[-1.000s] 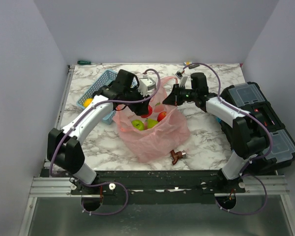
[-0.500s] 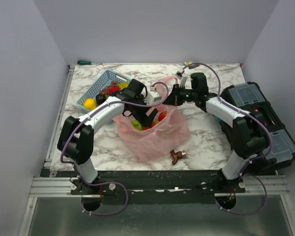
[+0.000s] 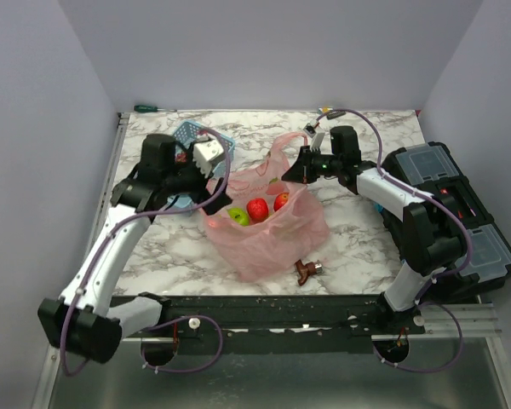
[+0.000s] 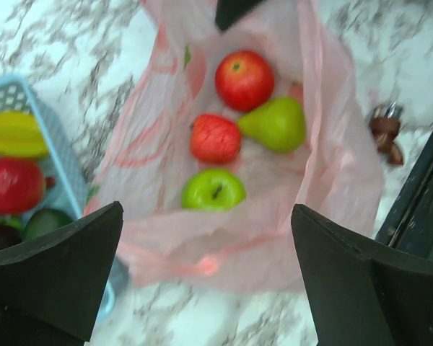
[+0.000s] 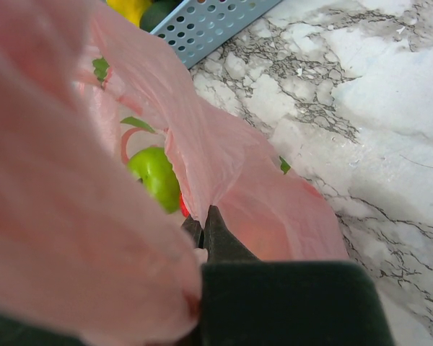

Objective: Place the fake fruits into the plastic bag and tie a complex knot

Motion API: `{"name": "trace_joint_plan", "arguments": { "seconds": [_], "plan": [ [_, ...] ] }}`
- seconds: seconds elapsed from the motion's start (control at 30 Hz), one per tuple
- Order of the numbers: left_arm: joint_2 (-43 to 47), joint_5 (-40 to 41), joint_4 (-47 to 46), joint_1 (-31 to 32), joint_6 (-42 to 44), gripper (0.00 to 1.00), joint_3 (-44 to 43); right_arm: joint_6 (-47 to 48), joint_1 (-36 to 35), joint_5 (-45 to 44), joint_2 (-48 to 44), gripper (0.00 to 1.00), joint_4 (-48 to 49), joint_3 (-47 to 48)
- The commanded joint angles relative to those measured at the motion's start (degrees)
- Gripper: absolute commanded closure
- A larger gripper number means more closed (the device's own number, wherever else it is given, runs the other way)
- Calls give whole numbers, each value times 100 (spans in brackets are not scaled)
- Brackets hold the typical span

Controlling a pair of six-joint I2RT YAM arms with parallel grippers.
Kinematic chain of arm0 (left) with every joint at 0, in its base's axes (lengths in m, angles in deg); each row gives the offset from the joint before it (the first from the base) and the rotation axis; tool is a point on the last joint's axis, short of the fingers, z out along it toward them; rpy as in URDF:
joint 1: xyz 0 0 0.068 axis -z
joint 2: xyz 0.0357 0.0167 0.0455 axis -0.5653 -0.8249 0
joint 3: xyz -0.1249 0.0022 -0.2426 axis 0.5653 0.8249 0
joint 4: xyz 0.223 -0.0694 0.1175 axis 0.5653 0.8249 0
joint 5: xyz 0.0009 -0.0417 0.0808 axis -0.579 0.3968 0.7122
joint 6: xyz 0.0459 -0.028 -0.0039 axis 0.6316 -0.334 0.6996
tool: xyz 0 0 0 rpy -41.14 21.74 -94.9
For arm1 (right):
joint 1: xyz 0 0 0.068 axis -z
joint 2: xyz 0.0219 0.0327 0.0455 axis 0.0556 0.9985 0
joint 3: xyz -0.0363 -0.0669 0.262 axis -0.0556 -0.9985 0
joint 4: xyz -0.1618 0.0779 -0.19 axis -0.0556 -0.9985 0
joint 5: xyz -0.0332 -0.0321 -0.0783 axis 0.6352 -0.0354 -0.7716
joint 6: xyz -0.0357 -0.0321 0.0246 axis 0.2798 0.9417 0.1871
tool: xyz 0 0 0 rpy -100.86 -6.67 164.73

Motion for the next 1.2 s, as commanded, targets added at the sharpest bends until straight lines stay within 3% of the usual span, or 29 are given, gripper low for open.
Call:
{"name": "trace_joint_plan", "arguments": {
  "seconds": [0.0,0.17,0.37,0.7,0.83,1.07,1.17],
  "plan": [
    [1211,-912,-13,-906,1892,3,1626,-40,22,149,-107,99,160,-27],
    [2150,-921,62,-1043,4324,9,2852,-125,22,199,-94,99,250,-36],
    [1837,-744,289,-867,5758,26,2933,-161,22,203,-118,99,250,-22],
    [1088,-451,-279,-518,5784,48,2882,-194,21,227,-133,99,247,-62],
    [578,-162,-374,-498,5800,50,2830,-173,17,225,-131,99,241,-76],
    [-67,309,-898,-500,5111,47,2575,-68,21,178,-172,99,116,-24],
    [-4,53,-351,-523,4678,61,2061,9,22,128,-230,99,56,25]
  ]
}}
